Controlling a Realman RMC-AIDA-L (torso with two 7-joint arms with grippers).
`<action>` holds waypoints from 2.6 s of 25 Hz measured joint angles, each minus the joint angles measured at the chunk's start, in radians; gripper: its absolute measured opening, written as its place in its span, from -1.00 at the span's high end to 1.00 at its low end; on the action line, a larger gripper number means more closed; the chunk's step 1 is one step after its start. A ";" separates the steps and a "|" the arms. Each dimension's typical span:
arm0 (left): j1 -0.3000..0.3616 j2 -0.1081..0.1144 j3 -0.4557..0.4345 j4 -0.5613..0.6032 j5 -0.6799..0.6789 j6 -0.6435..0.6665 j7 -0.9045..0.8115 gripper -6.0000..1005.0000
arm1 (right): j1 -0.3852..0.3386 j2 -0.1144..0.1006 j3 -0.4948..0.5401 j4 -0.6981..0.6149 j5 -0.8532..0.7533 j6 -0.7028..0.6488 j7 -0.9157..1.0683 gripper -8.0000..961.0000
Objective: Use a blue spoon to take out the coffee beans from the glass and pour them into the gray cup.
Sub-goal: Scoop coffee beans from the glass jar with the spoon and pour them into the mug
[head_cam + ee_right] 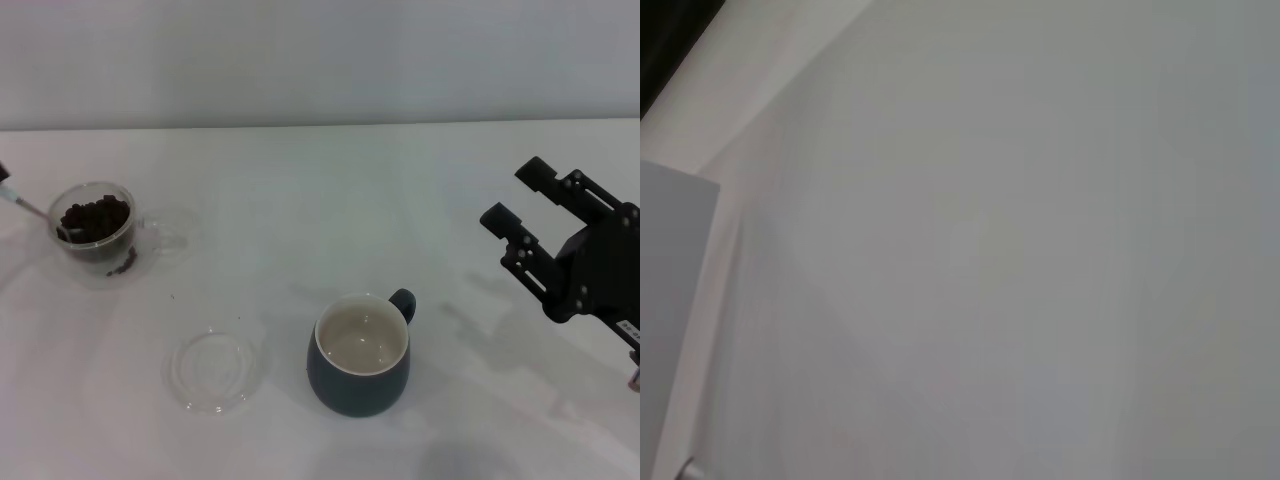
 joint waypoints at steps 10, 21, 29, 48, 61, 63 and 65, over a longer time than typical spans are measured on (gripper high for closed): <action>0.061 -0.001 0.000 -0.030 -0.122 0.023 -0.001 0.73 | -0.001 -0.003 0.017 0.010 0.026 -0.003 0.000 -0.15; 0.068 0.002 0.000 -0.087 -0.206 0.027 -0.003 0.73 | 0.002 -0.006 0.068 0.012 0.028 -0.003 0.000 -0.15; 0.076 0.008 -0.002 -0.131 -0.286 0.045 -0.013 0.73 | 0.007 -0.008 0.101 0.016 0.028 0.014 -0.009 -0.15; 0.085 -0.004 -0.028 -0.133 -0.323 0.218 -0.028 0.73 | 0.024 -0.006 0.153 0.008 0.028 0.071 -0.006 -0.15; -0.014 -0.036 0.120 -0.143 -0.311 0.285 -0.027 0.73 | 0.026 -0.002 0.227 0.005 0.049 0.100 0.032 -0.15; -0.025 -0.040 0.131 -0.143 -0.311 0.288 -0.027 0.73 | 0.026 -0.002 0.228 0.004 0.069 0.117 0.047 -0.15; -0.050 -0.050 0.159 -0.144 -0.311 0.297 -0.027 0.73 | 0.030 -0.002 0.229 0.004 0.085 0.136 0.059 -0.15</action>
